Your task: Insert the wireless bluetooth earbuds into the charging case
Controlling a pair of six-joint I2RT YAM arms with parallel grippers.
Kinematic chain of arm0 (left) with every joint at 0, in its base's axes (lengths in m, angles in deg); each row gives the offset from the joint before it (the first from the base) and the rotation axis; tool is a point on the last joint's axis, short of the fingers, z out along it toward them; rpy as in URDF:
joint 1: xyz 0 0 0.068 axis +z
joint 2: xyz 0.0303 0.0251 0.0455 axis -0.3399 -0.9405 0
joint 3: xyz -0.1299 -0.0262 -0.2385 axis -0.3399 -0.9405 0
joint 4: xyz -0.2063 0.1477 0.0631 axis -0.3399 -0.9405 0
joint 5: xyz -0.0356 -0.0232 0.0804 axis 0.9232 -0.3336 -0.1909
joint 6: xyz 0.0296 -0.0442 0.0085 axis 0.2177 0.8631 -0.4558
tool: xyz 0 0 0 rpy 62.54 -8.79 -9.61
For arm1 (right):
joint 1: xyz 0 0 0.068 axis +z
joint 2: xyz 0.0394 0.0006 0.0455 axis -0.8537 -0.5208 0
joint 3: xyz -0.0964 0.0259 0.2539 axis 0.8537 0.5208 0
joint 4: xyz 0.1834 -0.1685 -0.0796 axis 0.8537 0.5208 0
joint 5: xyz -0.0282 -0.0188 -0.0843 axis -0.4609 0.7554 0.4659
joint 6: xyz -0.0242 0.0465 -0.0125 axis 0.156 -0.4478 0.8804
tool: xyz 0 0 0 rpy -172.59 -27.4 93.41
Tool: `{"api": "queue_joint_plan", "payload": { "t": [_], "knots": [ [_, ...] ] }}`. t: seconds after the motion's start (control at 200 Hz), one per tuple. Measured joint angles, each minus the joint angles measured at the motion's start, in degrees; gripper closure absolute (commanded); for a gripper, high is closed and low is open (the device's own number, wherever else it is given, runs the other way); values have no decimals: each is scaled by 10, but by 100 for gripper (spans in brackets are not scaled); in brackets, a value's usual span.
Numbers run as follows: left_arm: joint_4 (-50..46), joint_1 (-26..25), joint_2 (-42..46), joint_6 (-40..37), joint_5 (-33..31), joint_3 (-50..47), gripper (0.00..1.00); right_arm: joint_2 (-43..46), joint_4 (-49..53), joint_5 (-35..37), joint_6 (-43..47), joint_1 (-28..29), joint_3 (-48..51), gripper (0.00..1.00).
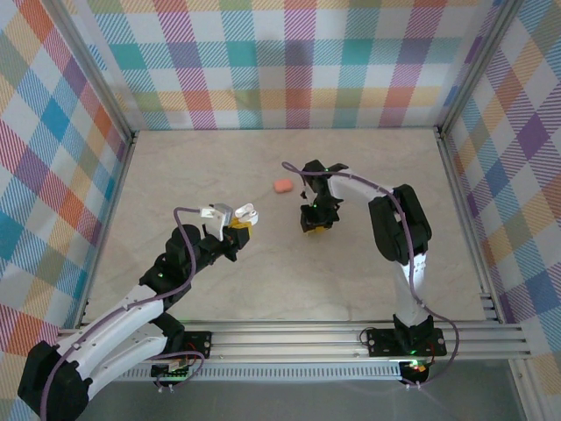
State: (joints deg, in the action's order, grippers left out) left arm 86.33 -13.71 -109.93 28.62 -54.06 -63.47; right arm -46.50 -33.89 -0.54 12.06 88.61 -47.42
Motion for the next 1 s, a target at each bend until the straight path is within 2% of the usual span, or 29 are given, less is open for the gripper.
{"api": "queue_joint_plan", "payload": {
  "t": [0.165,0.345,0.475,0.725,1.0],
  "knots": [
    [0,0,-2,-2,0,0,100,2,15,6,-37,0,-14,59],
    [0,0,-27,-14,10,4,100,29,0,7,-125,0,-5,58],
    [5,0,-72,-31,55,31,100,61,-32,7,-186,0,28,58],
    [40,0,-163,-48,166,99,100,64,-70,29,-259,10,48,60],
    [47,0,-185,-59,208,111,100,63,-95,48,-296,20,69,62]
  ]
}}
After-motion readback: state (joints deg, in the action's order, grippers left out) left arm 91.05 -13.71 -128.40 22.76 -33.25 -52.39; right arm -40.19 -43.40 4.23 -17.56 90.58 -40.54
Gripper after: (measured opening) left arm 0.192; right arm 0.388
